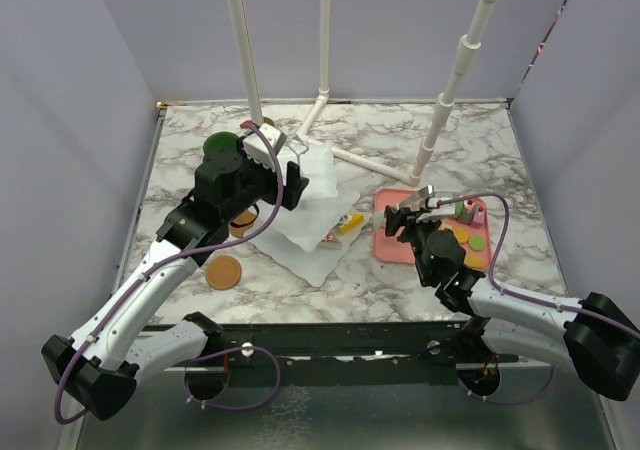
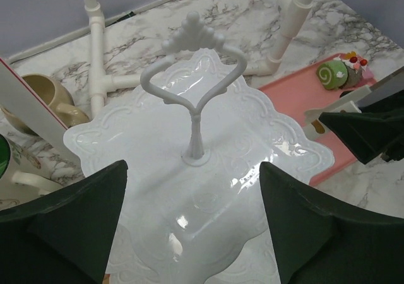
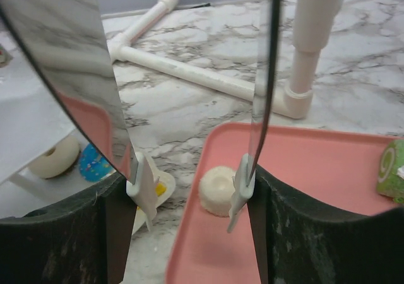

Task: Serve the afternoon tea
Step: Pick up the desert from the tray.

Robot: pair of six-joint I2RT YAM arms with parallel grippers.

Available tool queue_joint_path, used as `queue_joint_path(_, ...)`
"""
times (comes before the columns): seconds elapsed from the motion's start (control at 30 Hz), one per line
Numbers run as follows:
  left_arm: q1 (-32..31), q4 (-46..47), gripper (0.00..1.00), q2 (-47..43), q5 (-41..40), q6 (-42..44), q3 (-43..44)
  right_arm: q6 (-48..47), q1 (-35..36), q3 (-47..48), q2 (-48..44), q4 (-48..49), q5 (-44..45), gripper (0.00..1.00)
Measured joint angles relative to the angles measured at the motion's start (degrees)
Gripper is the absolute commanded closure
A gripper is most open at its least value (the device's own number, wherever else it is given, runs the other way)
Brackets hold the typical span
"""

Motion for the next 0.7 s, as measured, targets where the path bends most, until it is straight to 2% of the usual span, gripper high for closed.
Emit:
queue_joint_path(0.1, 1.18, -1.11, 0.01, -0.09, 2.14, 0.57, 0.85, 0.37, -3.26, 1.03, 2.47, -0.39, 0.22, 0.34)
queue_joint_path(0.27, 3.06, -3.98, 0.01, -0.24, 6.58, 1.57, 1.07, 1.11, -7.76, 3.37, 8.50, -0.11, -0.96, 0.34)
queue_joint_path(0.5, 7.61, -6.80, 0.01, 3.61, 15.17, 5.49, 4.85, 2.12, -10.27, 5.40, 15.54, 0.81, -4.35, 0.36)
queue_joint_path(0.6, 9.55, -6.86, 0.02, 5.88, 18.73, 6.75, 6.60, 2.54, -10.51, 5.66, 17.09, 1.25, -5.35, 0.42)
queue_joint_path(0.7, 10.71, -6.95, 0.06, 7.21, 20.96, 7.67, 7.45, 2.80, -10.64, 5.70, 18.14, 1.92, -5.79, 0.52)
